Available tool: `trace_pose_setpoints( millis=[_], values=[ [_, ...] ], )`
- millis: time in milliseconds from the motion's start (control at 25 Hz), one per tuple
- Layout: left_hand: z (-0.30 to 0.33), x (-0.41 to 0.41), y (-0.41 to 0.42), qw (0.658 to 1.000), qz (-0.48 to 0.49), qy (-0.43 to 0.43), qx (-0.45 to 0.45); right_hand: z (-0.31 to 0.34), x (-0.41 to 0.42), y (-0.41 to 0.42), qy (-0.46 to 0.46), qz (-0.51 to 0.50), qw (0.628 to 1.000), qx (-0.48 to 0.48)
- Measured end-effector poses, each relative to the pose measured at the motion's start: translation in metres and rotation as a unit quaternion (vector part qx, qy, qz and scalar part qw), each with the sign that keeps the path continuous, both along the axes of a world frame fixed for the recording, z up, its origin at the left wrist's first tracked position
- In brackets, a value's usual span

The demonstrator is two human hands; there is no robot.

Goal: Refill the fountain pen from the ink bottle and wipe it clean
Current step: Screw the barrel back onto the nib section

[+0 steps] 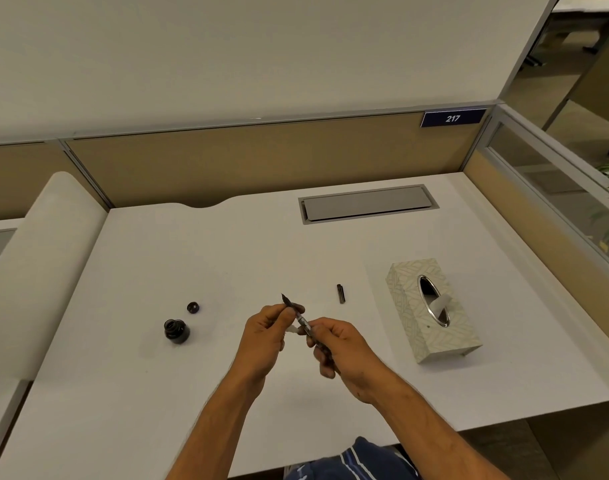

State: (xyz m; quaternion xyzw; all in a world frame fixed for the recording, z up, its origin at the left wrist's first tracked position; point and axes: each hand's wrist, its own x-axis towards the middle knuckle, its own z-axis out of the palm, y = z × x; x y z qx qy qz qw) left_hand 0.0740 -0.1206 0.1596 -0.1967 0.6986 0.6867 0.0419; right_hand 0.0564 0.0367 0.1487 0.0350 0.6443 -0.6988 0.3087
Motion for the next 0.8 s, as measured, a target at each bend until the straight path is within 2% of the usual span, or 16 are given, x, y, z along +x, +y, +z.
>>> trace_pose_setpoints(
  millis=[120,320,560,800],
  values=[
    [0.0001,-0.0006,0.0008,1.000,-0.003,0.000,-0.003,0.0028,0.0033,-0.0008,-0.052,0.008,0.998,-0.041],
    [-0.0013,0.0000,0.0006,1.000,0.002,-0.001,-0.010,0.0018,0.0003,-0.0011,-0.008,-0.005,1.000,0.011],
    [-0.0008,-0.0010,0.0018,1.000,-0.004,0.001,-0.007,0.0036,0.0001,-0.0011,-0.033,0.015,0.999,0.012],
    [-0.0031,-0.0036,0.0031,1.000,-0.003,0.002,-0.005,0.0025,-0.0048,0.0003,0.001,0.004,0.999,0.032]
  ],
)
